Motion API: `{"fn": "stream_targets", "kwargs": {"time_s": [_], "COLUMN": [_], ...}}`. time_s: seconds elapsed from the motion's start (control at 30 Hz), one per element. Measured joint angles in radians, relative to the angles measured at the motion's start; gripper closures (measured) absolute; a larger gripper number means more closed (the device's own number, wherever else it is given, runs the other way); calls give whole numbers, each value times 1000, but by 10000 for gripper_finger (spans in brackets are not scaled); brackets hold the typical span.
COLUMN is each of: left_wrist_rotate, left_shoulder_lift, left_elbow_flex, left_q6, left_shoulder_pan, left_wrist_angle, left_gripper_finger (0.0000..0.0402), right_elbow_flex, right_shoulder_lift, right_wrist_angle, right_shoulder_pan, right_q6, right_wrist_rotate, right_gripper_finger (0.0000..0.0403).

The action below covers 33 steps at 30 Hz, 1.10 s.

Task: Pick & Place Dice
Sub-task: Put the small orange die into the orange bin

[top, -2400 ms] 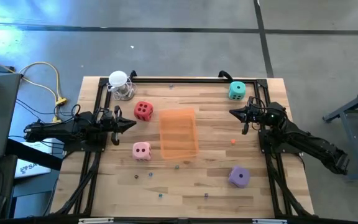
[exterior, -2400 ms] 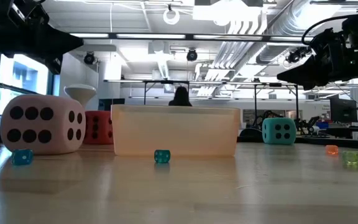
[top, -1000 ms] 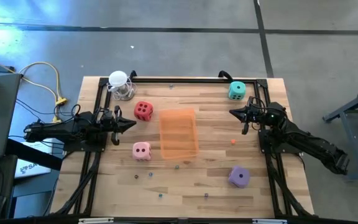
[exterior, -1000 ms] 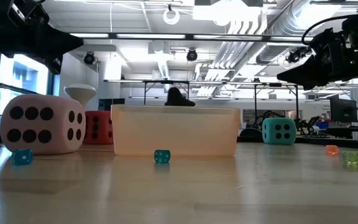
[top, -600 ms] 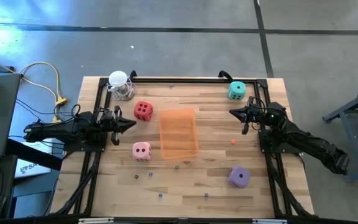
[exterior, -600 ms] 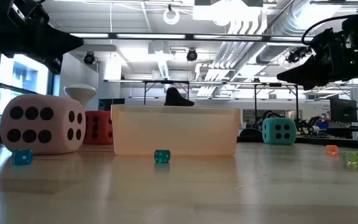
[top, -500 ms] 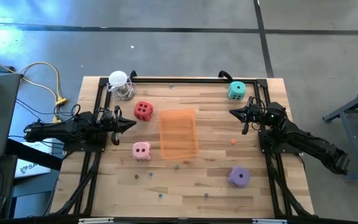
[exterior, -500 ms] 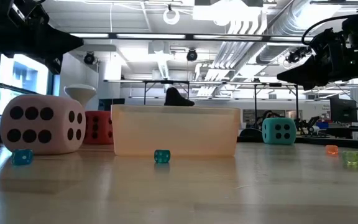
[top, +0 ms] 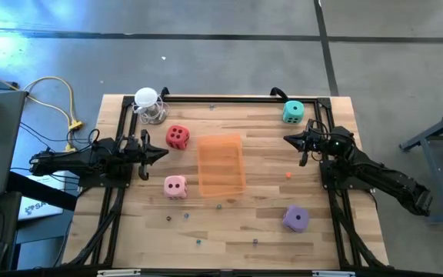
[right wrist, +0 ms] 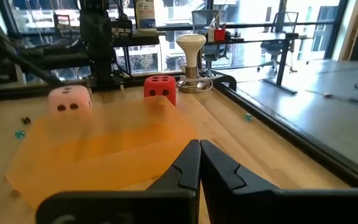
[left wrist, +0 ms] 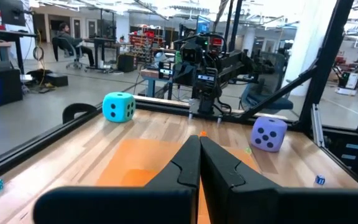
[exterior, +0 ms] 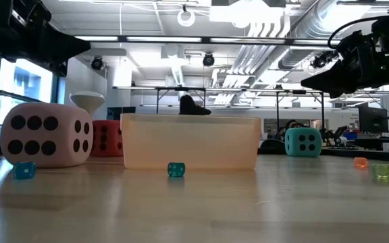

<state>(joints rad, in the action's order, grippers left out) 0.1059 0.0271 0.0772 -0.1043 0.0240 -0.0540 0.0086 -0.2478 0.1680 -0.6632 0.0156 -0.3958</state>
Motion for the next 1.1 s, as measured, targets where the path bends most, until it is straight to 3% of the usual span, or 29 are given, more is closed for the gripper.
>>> {"fn": "stream_targets", "kwargs": {"time_s": [0.2,0.3,0.67,0.83,0.93,1.1], "left_wrist_rotate": [0,0,0,0,0,-1], "left_shoulder_lift": [0,0,2,27,44,81], "left_elbow_flex": [0,0,0,0,0,0], "left_q6": [0,-2,-51,10,-25,-58], "left_shoulder_pan": [0,0,0,0,-1,-2], "left_wrist_angle": [-15,-15,-13,-7,-7,-9], "left_gripper_finger": [401,401,401,401,401,401], "right_elbow_flex": [0,0,0,0,5,125], "right_shoulder_lift": [0,0,0,0,1,7], "right_wrist_angle": [0,-1,4,173,327,261], "right_shoulder_pan": [0,0,0,1,41,156], "right_q6": [368,431,432,418,326,228], "right_wrist_rotate": [0,-20,-76,-95,-171,-205], "right_gripper_finger": [401,401,401,401,401,401]}}
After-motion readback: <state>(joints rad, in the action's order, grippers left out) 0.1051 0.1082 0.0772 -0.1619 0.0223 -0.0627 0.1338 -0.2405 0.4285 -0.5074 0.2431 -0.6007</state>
